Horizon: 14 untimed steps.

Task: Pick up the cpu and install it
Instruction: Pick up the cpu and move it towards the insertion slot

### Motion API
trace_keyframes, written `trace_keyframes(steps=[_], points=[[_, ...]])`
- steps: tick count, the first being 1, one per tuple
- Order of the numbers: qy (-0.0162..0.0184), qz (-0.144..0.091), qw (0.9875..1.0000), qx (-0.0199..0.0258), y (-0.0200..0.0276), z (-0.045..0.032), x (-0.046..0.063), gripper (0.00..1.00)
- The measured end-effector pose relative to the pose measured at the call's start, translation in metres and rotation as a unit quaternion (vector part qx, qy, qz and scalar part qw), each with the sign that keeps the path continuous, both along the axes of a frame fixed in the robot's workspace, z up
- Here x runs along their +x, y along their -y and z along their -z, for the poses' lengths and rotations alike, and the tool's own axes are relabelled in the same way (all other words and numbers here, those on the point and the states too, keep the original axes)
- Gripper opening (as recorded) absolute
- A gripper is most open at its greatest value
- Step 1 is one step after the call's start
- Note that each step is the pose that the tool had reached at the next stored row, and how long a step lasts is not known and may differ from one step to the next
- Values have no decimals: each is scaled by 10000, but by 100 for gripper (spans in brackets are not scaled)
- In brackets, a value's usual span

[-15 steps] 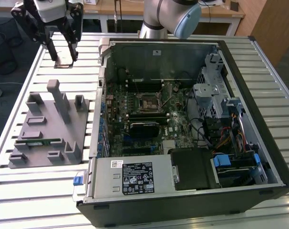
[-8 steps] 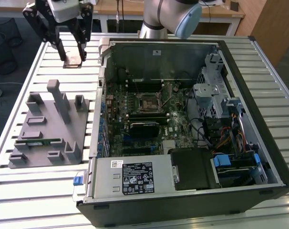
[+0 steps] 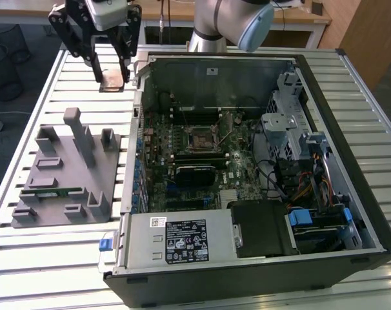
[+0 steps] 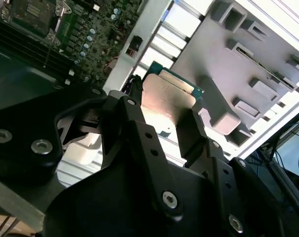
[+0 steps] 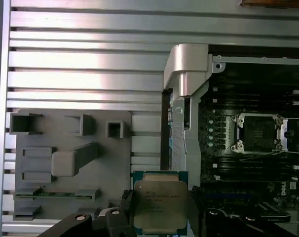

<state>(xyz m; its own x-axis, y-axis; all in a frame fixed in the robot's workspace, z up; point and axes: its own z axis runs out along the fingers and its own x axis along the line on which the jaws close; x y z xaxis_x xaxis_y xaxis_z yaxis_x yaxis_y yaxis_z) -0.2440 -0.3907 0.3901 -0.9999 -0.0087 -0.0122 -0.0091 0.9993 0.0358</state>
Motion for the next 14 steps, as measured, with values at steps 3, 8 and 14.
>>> trace_keyframes(steps=[3, 8, 14], points=[[0, 0, 10000, 0, 0, 0, 125, 53], [0, 0, 10000, 0, 0, 0, 277, 53], [0, 0, 10000, 0, 0, 1, 473, 53]])
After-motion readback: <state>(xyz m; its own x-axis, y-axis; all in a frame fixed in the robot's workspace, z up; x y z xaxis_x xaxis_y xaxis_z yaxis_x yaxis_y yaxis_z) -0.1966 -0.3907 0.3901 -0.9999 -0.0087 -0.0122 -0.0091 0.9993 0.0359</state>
